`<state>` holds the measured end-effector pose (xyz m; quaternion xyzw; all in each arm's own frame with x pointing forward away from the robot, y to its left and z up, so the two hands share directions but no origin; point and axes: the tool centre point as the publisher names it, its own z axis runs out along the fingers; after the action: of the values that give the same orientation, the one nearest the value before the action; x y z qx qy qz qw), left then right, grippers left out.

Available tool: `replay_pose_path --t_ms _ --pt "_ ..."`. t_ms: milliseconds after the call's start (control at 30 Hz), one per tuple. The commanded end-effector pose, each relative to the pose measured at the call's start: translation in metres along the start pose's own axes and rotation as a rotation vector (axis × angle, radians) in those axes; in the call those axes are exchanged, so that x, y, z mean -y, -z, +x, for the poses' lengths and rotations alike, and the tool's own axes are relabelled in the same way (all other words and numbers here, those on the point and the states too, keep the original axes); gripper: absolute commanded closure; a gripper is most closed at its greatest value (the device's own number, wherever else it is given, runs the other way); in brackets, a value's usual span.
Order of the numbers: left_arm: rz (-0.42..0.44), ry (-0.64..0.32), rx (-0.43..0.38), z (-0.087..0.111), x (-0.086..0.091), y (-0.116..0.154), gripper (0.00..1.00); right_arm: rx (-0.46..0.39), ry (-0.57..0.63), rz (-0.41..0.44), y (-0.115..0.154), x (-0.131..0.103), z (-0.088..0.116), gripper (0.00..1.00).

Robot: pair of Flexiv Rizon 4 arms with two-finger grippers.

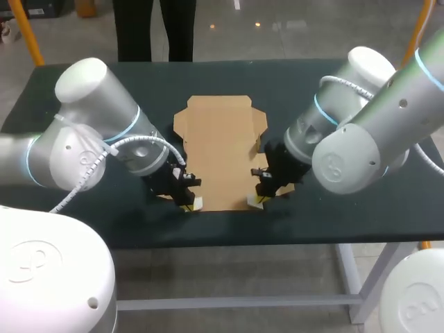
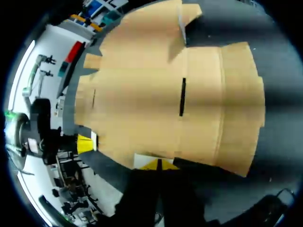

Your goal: Assemble the packaging by folding the flat box into shape, placing the metal phone stand inside, and closing the box properly

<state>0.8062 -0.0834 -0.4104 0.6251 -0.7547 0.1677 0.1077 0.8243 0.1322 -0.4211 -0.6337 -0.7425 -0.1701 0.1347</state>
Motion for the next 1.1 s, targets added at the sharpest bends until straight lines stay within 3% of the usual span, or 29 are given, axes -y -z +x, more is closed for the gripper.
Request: replay_pose_path --t_ms 33,633,1100 --pt "0.011 0.005 0.035 0.006 0.002 -0.012 1.0 0.105 0.003 -0.022 -0.013 0.003 0.006 1.0" --pt "0.035 0.034 0.095 0.005 0.002 -0.016 1.0 0.168 -0.023 -0.005 -0.029 0.005 0.001 1.0" --pt "0.066 0.038 -0.001 -0.002 0.014 0.029 1.0 -0.056 0.002 -0.047 0.023 -0.009 -0.009 1.0"
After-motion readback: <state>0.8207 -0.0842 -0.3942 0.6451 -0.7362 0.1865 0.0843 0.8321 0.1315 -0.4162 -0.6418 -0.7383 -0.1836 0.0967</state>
